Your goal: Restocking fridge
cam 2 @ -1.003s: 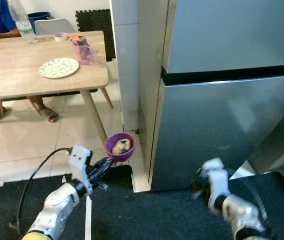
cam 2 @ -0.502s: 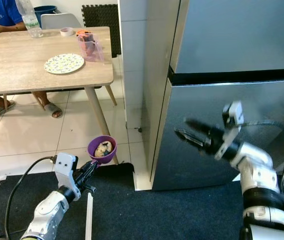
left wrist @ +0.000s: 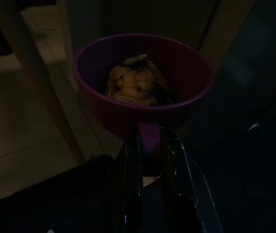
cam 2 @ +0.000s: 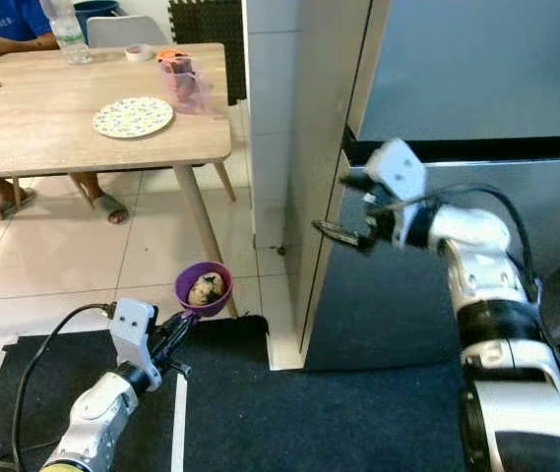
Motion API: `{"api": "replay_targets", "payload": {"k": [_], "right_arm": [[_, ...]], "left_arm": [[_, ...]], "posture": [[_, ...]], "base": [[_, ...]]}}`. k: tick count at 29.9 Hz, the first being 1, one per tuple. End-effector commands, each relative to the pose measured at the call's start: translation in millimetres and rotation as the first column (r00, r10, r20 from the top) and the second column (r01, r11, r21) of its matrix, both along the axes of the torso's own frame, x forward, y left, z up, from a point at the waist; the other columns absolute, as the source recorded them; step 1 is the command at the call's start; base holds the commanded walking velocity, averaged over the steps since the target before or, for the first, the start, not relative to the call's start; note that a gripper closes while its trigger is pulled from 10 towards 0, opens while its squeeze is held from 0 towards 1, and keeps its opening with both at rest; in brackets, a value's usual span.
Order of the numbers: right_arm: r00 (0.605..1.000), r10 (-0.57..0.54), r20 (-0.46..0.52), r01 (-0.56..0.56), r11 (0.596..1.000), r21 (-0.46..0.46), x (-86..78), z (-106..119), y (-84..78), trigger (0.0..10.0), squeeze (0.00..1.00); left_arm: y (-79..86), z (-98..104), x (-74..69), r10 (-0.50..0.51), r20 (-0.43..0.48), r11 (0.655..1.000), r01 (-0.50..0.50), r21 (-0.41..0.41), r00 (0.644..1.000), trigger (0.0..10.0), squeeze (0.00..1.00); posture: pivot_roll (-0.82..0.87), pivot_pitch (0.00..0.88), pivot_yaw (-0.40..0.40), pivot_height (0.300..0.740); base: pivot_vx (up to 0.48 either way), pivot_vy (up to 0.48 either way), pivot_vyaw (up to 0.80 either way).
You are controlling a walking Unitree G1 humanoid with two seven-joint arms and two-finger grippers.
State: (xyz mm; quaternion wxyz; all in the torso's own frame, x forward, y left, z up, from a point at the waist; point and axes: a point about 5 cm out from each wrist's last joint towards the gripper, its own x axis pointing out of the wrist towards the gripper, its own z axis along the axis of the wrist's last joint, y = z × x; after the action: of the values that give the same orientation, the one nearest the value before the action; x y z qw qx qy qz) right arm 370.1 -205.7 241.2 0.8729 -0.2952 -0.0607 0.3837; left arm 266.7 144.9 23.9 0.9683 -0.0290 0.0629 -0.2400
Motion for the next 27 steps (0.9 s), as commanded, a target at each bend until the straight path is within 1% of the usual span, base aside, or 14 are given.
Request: {"api": "replay_targets", "payload": {"k": [1,2,5,7,8,10,11,12,13,16,19,23,25,27], "right_arm": [[0.997,-0.058,0.04,0.063,0.99,-0.126,4.4,-0.6,-3.7,10.0,0.18],[0.995,-0.068,0.067,0.077,0.987,-0.139,7.0,4.8,-3.1,10.0,0.0],[0.992,-0.081,0.097,0.094,0.986,-0.139,10.4,12.8,-2.1,10.0,0.0],[0.989,-0.097,0.116,0.117,0.976,-0.184,13.0,15.1,-2.9,10.0,0.0],[0.989,-0.097,0.116,0.117,0.976,-0.184,13.0,15.1,-2.9,10.0,0.0],[0.979,-0.152,0.138,0.186,0.942,-0.279,17.2,11.4,-9.0,10.0,0.0],[0.979,-0.152,0.138,0.186,0.942,-0.279,17.2,11.4,-9.0,10.0,0.0],[0.972,-0.183,0.145,0.221,0.924,-0.312,18.9,10.0,-13.2,10.0,0.0],[0.972,-0.183,0.145,0.221,0.924,-0.312,18.9,10.0,-13.2,10.0,0.0],[0.954,-0.252,0.161,0.296,0.872,-0.39,21.3,9.1,-27.9,10.0,0.0],[0.95,-0.265,0.166,0.311,0.859,-0.407,21.5,9.4,-31.4,10.0,0.0],[0.91,-0.357,0.21,0.414,0.792,-0.448,23.1,13.2,-47.9,10.0,0.0],[0.91,-0.357,0.21,0.414,0.792,-0.448,23.1,13.2,-47.9,10.0,0.0],[0.9,-0.375,0.225,0.437,0.773,-0.459,23.7,14.3,-51.4,10.0,0.0]], "left_arm": [[-2.5,0.8,0.0,-0.01,0.021,1.0,0.01,0.005,1.0,10.0,0.0],[-3.4,1.1,0.0,-0.012,0.024,1.0,0.012,0.004,1.0,10.0,0.0],[-5.0,1.3,-0.3,-0.017,0.027,1.0,0.017,0.002,1.0,10.0,0.0],[-6.3,1.1,-0.9,-0.02,0.028,1.0,0.02,0.0,0.999,10.0,0.0],[-6.3,1.1,-0.9,-0.02,0.028,1.0,0.02,0.0,0.999,10.0,0.0],[-8.7,0.7,-2.2,-0.026,0.031,1.0,0.026,-0.001,0.999,10.0,0.0],[-8.7,0.7,-2.2,-0.026,0.031,1.0,0.026,-0.001,0.999,10.0,0.0],[-9.6,0.6,-2.8,-0.03,0.034,1.0,0.03,-0.001,0.999,10.0,0.0],[-9.6,0.6,-2.8,-0.03,0.034,1.0,0.03,-0.001,0.999,10.0,0.0],[-10.2,0.6,-3.9,-0.033,0.038,0.999,0.033,-0.001,0.999,10.0,0.0],[-10.2,0.7,-4.1,-0.032,0.039,0.999,0.032,-0.002,0.999,10.0,0.0],[-11.6,0.1,-4.9,-0.032,0.039,0.999,0.032,-0.006,0.999,10.0,0.0],[-11.6,0.1,-4.9,-0.032,0.039,0.999,0.032,-0.006,0.999,10.0,0.0],[-12.7,0.4,-5.0,-0.034,0.041,0.999,0.034,-0.008,0.999,10.0,0.0]], "posture": [[-0.01,0.056,-0.012,0.74],[-0.01,0.056,-0.015,0.74],[-0.01,0.056,-0.017,0.74],[-0.01,0.058,-0.019,0.74],[-0.01,0.058,-0.019,0.74],[-0.01,0.062,-0.021,0.74],[-0.01,0.062,-0.021,0.74],[-0.01,0.064,-0.022,0.74],[-0.01,0.064,-0.022,0.74],[-0.01,0.072,-0.024,0.74],[-0.01,0.074,-0.024,0.74],[-0.01,0.08,-0.027,0.74],[-0.01,0.08,-0.027,0.74],[-0.01,0.083,-0.027,0.74]], "base": [[0.0,0.0,0.0],[0.0,0.0,0.0],[0.0,0.0,0.0],[0.0,0.0,0.0],[0.0,0.0,0.0],[0.0,0.0,0.0],[0.0,0.0,0.0],[0.0,0.0,0.0],[0.0,0.0,0.0],[0.0,0.0,0.0],[0.0,0.0,0.0],[0.0,0.0,0.0],[0.0,0.0,0.0],[0.0,0.0,0.0]]}}
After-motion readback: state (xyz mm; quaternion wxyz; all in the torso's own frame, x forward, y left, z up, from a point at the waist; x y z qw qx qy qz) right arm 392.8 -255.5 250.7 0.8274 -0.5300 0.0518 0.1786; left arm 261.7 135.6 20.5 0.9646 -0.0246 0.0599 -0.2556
